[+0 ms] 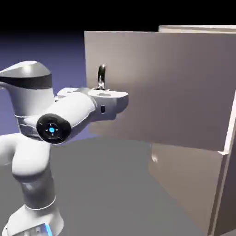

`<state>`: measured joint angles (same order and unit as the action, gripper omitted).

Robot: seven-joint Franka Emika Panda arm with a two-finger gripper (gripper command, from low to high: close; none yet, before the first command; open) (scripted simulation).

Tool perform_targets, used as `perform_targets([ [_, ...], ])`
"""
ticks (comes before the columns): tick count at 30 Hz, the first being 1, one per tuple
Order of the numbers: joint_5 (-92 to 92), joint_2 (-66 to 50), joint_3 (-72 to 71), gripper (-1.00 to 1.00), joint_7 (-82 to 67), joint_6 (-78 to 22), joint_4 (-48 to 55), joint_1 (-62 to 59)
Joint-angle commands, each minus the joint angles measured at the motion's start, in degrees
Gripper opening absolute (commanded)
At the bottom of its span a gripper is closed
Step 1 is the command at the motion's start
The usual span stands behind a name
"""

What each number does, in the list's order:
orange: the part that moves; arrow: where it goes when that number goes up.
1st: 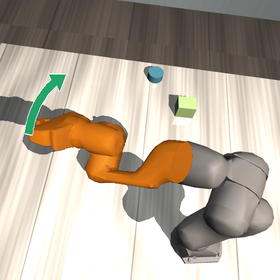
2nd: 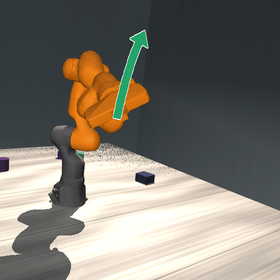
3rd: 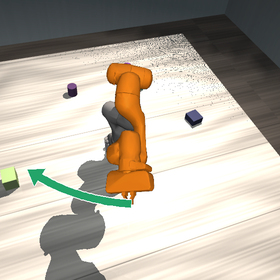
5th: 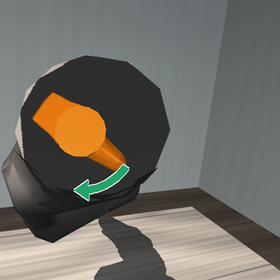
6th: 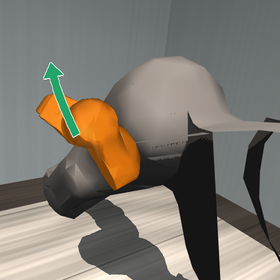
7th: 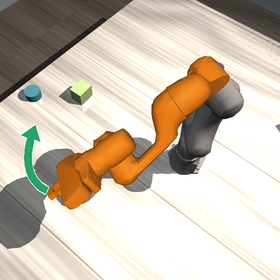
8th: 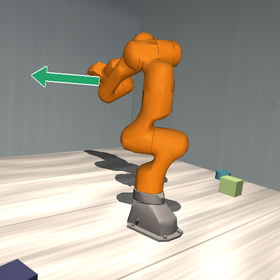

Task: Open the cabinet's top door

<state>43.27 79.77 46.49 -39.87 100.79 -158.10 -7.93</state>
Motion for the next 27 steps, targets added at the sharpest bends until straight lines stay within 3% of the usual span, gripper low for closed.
perform_targets([
  [1,-1.63,-0.89,2.08,-1.00,-0.10,-2.21,2.01,1.30],
  [12,-12.73,-6.51,18.48,-1.00,0.60,-22.99,24.85,19.69],
  [26,-17.75,-6.25,29.16,-1.00,5.18,-43.06,52.29,43.31],
  [27,-17.75,-6.25,29.16,1.00,5.18,-43.06,52.29,43.31],
])
